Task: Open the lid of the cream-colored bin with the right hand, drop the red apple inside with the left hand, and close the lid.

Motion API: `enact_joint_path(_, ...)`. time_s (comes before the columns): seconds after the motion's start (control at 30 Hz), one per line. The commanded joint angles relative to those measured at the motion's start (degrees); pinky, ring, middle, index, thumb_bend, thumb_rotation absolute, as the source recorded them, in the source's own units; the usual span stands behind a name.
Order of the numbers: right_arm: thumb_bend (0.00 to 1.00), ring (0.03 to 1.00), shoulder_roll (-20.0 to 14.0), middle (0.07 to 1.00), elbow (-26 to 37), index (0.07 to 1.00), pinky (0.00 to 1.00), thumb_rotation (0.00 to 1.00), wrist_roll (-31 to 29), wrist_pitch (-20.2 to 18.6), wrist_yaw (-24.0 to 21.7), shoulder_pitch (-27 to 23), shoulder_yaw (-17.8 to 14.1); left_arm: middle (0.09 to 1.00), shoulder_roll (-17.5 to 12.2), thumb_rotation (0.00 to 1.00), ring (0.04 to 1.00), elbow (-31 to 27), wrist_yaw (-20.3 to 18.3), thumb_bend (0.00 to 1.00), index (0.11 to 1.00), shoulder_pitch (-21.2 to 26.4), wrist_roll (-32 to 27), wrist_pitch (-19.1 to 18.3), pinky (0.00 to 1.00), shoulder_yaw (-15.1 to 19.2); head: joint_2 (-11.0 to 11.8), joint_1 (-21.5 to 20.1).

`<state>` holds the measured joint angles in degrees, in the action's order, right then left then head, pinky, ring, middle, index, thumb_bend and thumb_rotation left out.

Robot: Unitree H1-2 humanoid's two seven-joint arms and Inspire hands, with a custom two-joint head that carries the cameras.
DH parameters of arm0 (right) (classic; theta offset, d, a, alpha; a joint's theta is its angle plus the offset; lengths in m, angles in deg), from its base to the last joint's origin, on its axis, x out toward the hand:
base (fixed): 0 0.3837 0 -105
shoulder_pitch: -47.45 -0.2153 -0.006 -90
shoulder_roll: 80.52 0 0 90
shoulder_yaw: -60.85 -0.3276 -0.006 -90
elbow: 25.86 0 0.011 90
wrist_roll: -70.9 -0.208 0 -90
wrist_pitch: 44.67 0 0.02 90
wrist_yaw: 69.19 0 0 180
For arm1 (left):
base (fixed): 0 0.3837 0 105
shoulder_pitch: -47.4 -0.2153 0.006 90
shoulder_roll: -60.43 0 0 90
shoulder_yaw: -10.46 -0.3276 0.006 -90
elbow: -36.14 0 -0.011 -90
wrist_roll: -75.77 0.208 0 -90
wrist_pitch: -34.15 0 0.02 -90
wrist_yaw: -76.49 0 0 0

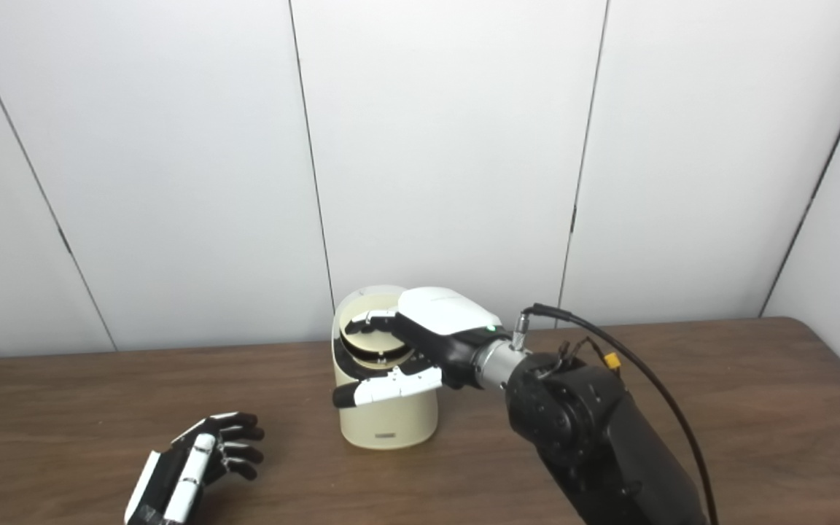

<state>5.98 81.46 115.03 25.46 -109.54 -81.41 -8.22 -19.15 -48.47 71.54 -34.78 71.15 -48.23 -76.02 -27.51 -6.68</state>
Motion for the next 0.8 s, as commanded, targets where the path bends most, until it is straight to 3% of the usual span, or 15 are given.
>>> enact_joint_path(0.0,0.83,0.875,-0.4,0.862,0.7,0.864,0.88,0.94,0.1,0.1,0.7,-1.5,-0.6,0.626,-0.5,0.80,0.538,-2.2,0.0,0.41,0.642,1.0,-0.4,0.6,0.45,0.2,-0.1,0.0)
enact_joint_path(0.37,0.83,0.878,-0.3,0.831,1.1,0.822,0.88,0.88,0.6,2.0,2.6,1.5,-0.2,0.626,-0.6,0.79,0.544,-3.7,-0.3,0.39,0.641,0.5,-0.6,0.1,0.45,0.1,-1.0,-0.1)
enact_joint_path(0.77,0.86,0.868,-0.2,0.808,0.7,0.793,0.88,0.90,3.5,4.6,4.7,4.6,0.9,0.627,-0.5,0.79,0.540,-5.8,-0.4,0.36,0.642,-0.1,-1.0,-1.4,0.45,0.0,-1.8,0.3)
